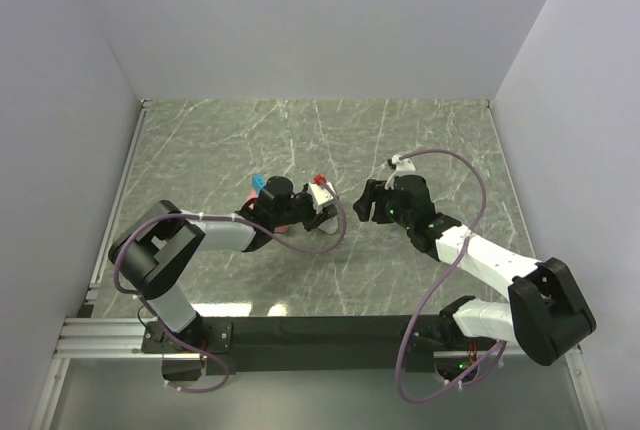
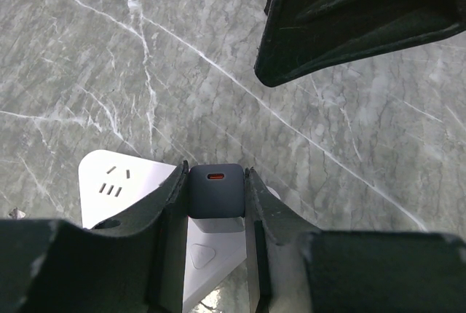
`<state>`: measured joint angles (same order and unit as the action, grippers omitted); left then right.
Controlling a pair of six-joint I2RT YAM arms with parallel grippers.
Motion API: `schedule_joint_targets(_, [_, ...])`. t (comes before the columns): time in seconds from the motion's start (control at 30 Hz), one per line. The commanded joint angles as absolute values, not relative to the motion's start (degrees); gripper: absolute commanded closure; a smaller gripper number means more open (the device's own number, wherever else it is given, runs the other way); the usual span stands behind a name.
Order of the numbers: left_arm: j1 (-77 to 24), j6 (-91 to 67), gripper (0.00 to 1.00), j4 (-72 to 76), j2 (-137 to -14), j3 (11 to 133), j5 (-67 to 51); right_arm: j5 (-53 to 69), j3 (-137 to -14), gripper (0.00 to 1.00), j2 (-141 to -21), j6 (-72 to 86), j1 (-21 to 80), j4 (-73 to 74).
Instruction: Insert the plug
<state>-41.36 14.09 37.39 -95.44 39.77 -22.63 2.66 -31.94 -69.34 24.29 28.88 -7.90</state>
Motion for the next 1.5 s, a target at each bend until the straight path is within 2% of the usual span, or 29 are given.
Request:
schedule_joint_targets(0.0, [-40.96,15.47,0.99,35.86,-92.9,40.43,-23.99,2.9,-34.28,0.28,-69.52,23.47,28.83,-9.05])
schedule_joint_targets(0.17, [-40.61,16.61,0.99,31.03,-94.3,43.24,-25.66,2.81,-34.28,0.28,-69.0,23.38,28.92,-8.7])
schedule_joint_targets(0.97, [-39.02,20.04,0.99,29.27,-98.17,44.82,-31.29,0.35,-34.01,0.29,-66.97,23.29,28.92,-6.94])
schedule_joint_targets(1.47, [-38.94,19.16,0.99,25.76,-95.54,44.03,-32.61,0.53,-34.19,0.29,-67.76,23.55,28.92,-7.21])
